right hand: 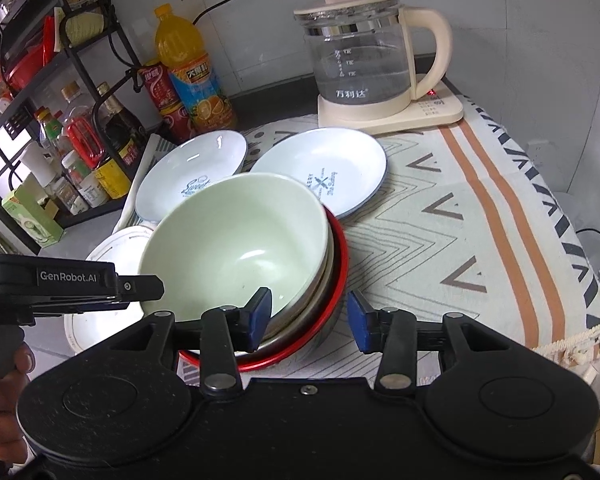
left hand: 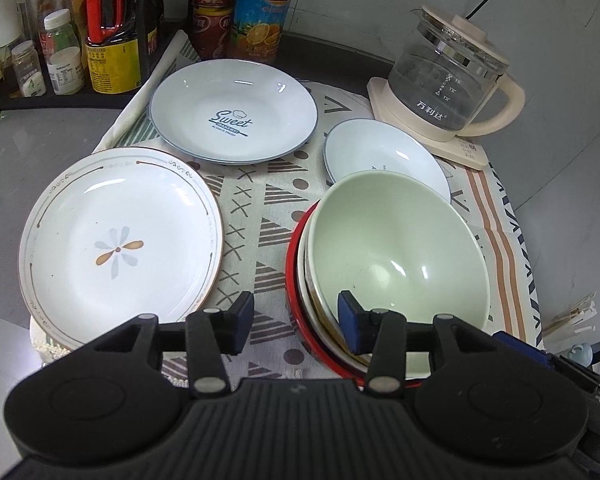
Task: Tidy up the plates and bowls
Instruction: 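Open both grippers to release the small green bowl on the stack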
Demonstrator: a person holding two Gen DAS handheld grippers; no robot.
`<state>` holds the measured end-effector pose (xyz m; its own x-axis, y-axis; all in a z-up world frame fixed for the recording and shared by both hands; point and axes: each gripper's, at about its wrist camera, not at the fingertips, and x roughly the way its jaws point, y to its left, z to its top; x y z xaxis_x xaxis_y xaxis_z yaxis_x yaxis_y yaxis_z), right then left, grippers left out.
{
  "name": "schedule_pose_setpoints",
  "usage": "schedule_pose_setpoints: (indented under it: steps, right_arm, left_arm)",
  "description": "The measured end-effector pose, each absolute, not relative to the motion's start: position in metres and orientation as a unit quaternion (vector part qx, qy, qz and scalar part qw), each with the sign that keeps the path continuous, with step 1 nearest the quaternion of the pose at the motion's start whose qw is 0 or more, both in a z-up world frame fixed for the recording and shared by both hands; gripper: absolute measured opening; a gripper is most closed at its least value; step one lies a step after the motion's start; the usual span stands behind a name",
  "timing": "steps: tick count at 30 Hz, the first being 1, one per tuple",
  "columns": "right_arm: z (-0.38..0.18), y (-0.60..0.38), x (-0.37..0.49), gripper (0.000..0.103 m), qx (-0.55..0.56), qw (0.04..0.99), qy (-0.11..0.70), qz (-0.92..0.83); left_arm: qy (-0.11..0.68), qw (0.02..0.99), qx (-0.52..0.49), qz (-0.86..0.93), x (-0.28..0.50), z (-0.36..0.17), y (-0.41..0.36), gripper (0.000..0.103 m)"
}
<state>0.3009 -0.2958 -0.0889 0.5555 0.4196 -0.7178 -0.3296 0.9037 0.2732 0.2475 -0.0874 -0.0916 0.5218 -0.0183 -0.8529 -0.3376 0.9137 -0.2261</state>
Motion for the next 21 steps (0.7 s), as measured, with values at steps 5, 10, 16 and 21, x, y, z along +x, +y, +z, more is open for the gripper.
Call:
schedule_pose_setpoints:
  steps: [5, 10, 16, 21]
  right_arm:
    - [-0.085, -0.291, 0.298, 0.049, 0.054, 0.877, 0.424, 0.222]
    - [-0.070, -0.282, 0.297, 0.062, 0.050, 0.876, 0.417, 0.237]
    - [-0.056, -0.262, 0.297, 0.080, 0.038, 0.879, 0.405, 0.249]
    - [-0.051, -0.237, 0.298, 0.090, 0.034, 0.875, 0.404, 0.266]
  left_arm:
    - [0.478, 0.853, -0.182, 0.102, 0.244, -0.081, -0.083, 0.044]
    - [0.476, 0.853, -0.178, 0.118, 0.238, -0.076, -0.070, 0.051]
    - [0.479, 0.846, -0.186, 0.145, 0.229, -0.077, -0.043, 0.069]
    - [0.480, 0.842, -0.186, 0.159, 0.225, -0.077, -0.014, 0.079]
